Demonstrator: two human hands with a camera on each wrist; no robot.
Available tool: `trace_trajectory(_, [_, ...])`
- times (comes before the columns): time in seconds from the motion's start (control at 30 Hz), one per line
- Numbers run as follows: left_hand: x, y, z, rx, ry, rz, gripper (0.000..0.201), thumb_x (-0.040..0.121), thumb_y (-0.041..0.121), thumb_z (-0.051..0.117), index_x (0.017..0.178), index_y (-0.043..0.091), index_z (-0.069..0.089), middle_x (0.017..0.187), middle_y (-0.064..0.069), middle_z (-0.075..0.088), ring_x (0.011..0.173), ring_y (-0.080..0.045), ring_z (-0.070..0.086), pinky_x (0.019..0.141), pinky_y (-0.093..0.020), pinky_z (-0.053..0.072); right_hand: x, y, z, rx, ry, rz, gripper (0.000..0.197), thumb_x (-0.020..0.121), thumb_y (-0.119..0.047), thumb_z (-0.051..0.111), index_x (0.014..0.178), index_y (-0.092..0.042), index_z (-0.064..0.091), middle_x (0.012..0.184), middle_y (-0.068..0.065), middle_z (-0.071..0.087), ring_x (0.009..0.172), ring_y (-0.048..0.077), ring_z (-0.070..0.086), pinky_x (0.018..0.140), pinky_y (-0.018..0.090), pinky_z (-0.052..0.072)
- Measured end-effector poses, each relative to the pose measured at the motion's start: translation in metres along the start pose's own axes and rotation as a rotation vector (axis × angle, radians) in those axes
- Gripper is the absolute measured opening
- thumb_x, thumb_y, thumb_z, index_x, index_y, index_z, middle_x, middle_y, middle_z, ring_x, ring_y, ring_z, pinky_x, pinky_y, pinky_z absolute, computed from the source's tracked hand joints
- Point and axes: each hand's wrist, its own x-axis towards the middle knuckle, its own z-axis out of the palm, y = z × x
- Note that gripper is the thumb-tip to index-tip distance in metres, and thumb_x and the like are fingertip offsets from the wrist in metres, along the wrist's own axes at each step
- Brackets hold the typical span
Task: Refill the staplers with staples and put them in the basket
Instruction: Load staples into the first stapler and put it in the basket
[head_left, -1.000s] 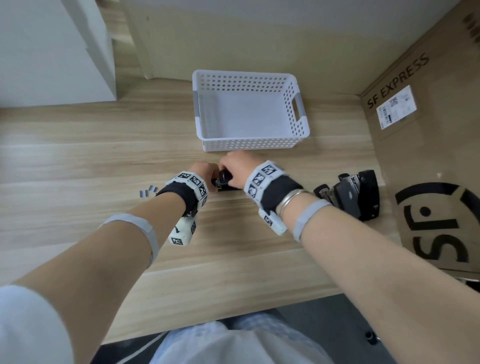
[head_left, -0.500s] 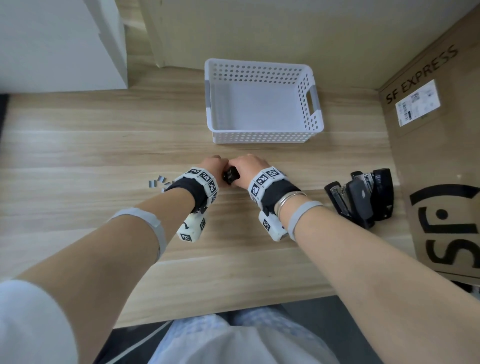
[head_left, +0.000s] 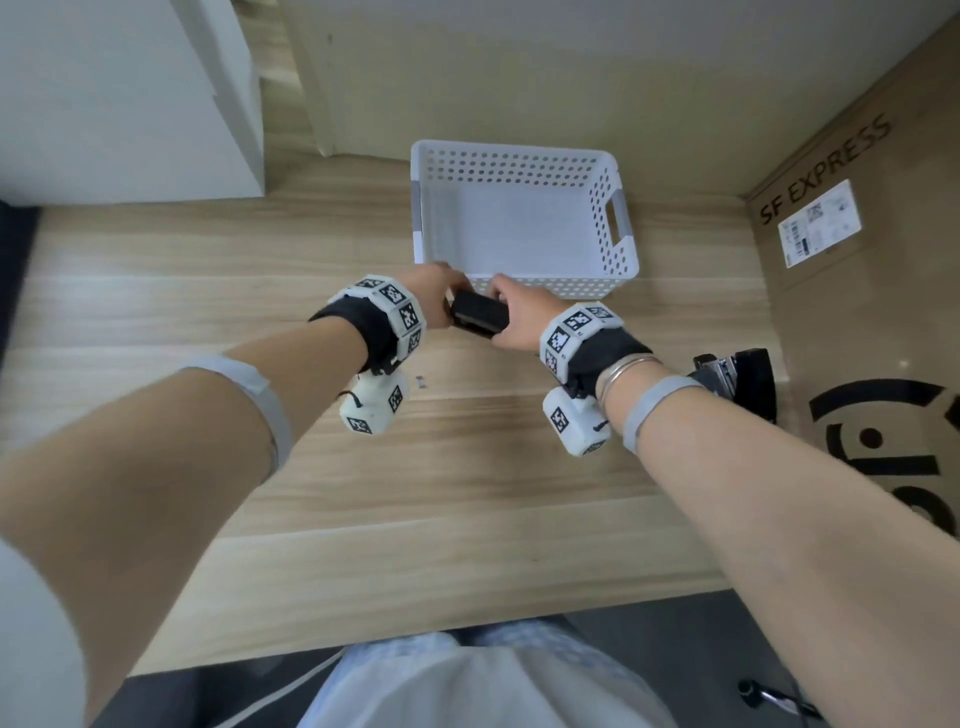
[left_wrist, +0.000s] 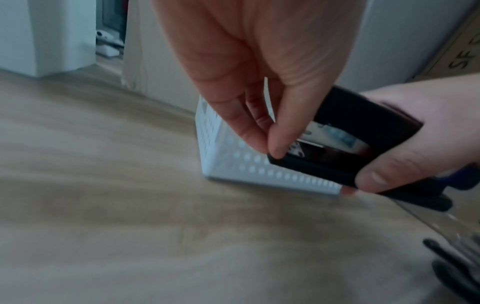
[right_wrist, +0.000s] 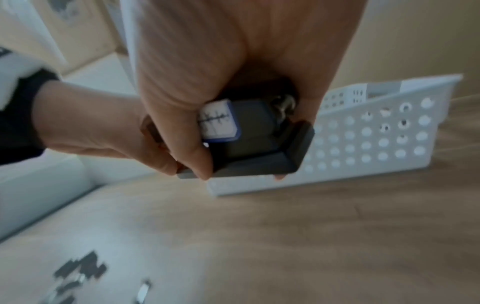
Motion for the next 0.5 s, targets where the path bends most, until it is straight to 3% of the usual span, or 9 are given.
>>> trace_trajectory(0.07, [0.005, -0.002, -0.024, -0.068, 0.063, 0.009, 0.042, 0.082, 0.004, 0.059, 0.123, 0.015, 0.058, 0.122, -0.01, 0.062, 0.105, -0.03, 0.061, 0.085, -0.03, 0.047, 0.002, -0.003, -0.021, 0.063, 0.069, -0.028, 0.039, 0.08, -0.019, 0.065, 0.113, -0.017, 0.044, 0.105, 0.01, 0.063, 0.086, 0.03, 0.063, 0.071, 0.035, 0.051])
trace_trajectory(0.2, [0.023, -0.012, -0.059, -0.227, 0.201, -0.07, 0.044, 0.082, -0.003, 0.055, 0.123, 0.013, 0.056, 0.111, -0.005, 0.062, 0.086, -0.021, 0.057, 0.082, -0.029, 0.049, 0.021, -0.012, -0.053, 0.209, 0.199, 0.007, 0.043, 0.084, -0.028, 0.064, 0.12, -0.012, 0.045, 0.099, 0.004, 0.057, 0.081, 0.024, 0.055, 0.068, 0.028, 0.042])
trace_trajectory(0.33, [0.048, -0.026, -0.064, -0.18, 0.252, -0.171, 0.038, 0.087, 0.004, 0.05, 0.124, 0.012, 0.055, 0.124, -0.01, 0.059, 0.109, -0.028, 0.059, 0.091, -0.033, 0.047, 0.057, -0.021, -0.068, 0.313, 0.213, 0.151, 0.036, 0.087, -0.038, 0.054, 0.115, -0.016, 0.048, 0.086, 0.002, 0.057, 0.081, 0.025, 0.056, 0.07, 0.028, 0.041])
trace_trajectory(0.4, [0.059, -0.031, -0.06, -0.184, 0.244, -0.225, 0.035, 0.088, 0.008, 0.05, 0.123, 0.012, 0.054, 0.128, -0.011, 0.054, 0.112, -0.03, 0.057, 0.093, -0.033, 0.046, 0.074, -0.028, -0.067, 0.361, 0.188, 0.214, 0.04, 0.086, -0.047, 0.049, 0.113, -0.017, 0.05, 0.081, 0.002, 0.058, 0.085, 0.027, 0.061, 0.076, 0.032, 0.046])
trace_trajectory(0.5, [0.072, -0.039, -0.05, -0.2, 0.268, -0.277, 0.032, 0.088, 0.012, 0.054, 0.12, 0.011, 0.055, 0.13, -0.014, 0.046, 0.109, -0.032, 0.057, 0.094, -0.035, 0.046, 0.095, -0.035, -0.063, 0.34, 0.11, 0.289, 0.051, 0.088, -0.047, 0.044, 0.119, -0.009, 0.055, 0.089, 0.009, 0.061, 0.092, 0.031, 0.063, 0.084, 0.035, 0.045])
